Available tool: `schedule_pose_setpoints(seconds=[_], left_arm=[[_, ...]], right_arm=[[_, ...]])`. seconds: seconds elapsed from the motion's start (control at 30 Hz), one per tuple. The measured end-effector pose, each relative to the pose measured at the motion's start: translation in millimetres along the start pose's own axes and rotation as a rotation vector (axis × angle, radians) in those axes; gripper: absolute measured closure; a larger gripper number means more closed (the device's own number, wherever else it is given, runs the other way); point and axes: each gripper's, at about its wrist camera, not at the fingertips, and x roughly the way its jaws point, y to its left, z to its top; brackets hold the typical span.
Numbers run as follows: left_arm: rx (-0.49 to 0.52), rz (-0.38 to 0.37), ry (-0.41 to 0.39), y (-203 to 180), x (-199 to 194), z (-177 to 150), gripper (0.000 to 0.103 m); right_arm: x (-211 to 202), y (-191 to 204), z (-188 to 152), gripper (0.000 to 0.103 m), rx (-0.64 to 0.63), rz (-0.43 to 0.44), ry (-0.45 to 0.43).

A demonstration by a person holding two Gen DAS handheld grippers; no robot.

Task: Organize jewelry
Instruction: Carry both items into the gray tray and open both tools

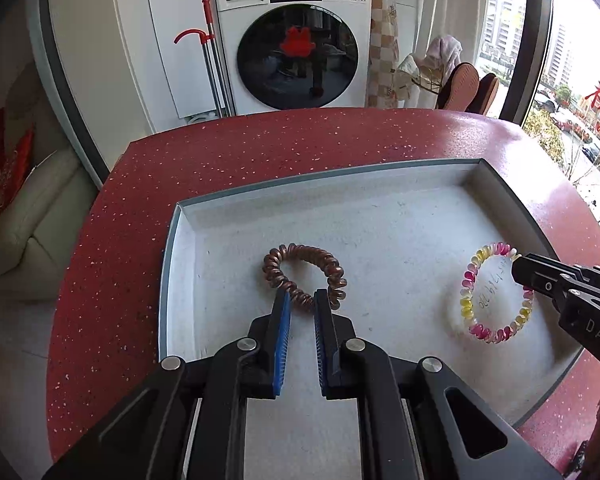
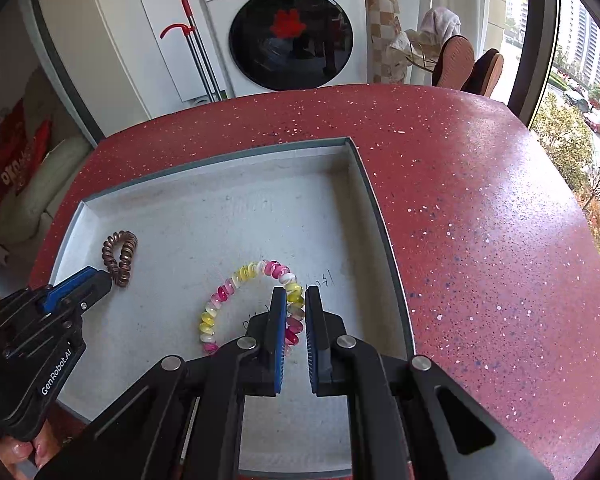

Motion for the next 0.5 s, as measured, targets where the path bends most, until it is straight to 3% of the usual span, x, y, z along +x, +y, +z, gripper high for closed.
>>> schedule_pose_setpoints(seconds=[0.17, 0.23, 0.3, 0.5], left_arm=[[0.034, 0.03, 0.038, -6.4, 12.3, -6.6, 0.073], [0.03, 0.032, 0.036, -5.5, 12.4, -7.3, 0.073], [0.023, 0.036, 0.042, -4.0, 11.5, -6.1, 0.073], [-0.005, 0.014, 0.003, 4.4, -5.1, -6.2, 0.071]], right_arm=[[7.9, -4.2, -6.6, 0.092, 0.014, -0.004, 0.03], [7.0, -4.6, -7.1, 0.084, 0.01, -0.001, 0.026], [3.6, -3.8, -6.0, 0.062, 0.01, 0.004, 0.025], [-30.0, -2.2, -3.1, 0.056, 0.017, 0.039, -0.042]])
